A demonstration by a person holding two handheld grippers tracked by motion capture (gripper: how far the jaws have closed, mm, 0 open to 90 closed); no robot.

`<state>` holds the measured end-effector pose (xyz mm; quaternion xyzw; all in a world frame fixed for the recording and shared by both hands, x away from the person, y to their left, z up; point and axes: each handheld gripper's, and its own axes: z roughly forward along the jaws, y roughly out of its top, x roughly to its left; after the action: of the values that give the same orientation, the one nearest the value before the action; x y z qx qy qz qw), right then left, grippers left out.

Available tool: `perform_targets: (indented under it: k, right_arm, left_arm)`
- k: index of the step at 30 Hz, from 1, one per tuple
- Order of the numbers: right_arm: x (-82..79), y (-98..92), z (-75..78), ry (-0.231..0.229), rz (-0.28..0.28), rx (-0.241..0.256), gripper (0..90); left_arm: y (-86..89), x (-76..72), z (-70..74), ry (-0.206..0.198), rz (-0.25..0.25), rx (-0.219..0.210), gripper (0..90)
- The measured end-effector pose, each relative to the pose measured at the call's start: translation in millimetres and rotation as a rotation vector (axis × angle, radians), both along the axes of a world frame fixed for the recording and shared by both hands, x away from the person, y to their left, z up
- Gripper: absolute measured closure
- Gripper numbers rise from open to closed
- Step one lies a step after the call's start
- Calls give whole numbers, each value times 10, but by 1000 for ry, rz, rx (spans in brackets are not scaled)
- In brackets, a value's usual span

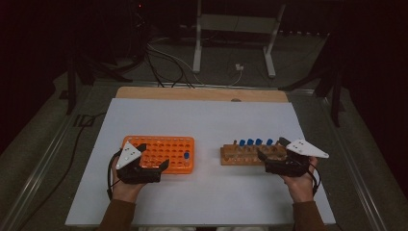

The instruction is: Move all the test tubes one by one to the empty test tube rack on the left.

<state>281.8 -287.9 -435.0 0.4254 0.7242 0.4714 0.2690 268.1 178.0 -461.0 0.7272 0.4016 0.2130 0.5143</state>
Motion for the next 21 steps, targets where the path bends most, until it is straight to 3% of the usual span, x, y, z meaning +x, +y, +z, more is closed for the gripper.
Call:
perform_targets:
  k: [5,10,16,21]
  right_arm:
    - [70,-70,-63,32,-13,-2,75]
    - [148,-89,-104,54,-25,-20,168]
    - [222,-132,-184,75,-24,-8,461]
    - [263,-126,-255,98,-12,-16,592]
  left_arm:
    - [-30,14,-60,20,4,8,5]
    - [-72,10,-78,21,1,20,6]
    - [-69,4,-88,24,12,23,5]
    - [-67,4,-96,25,19,21,6]
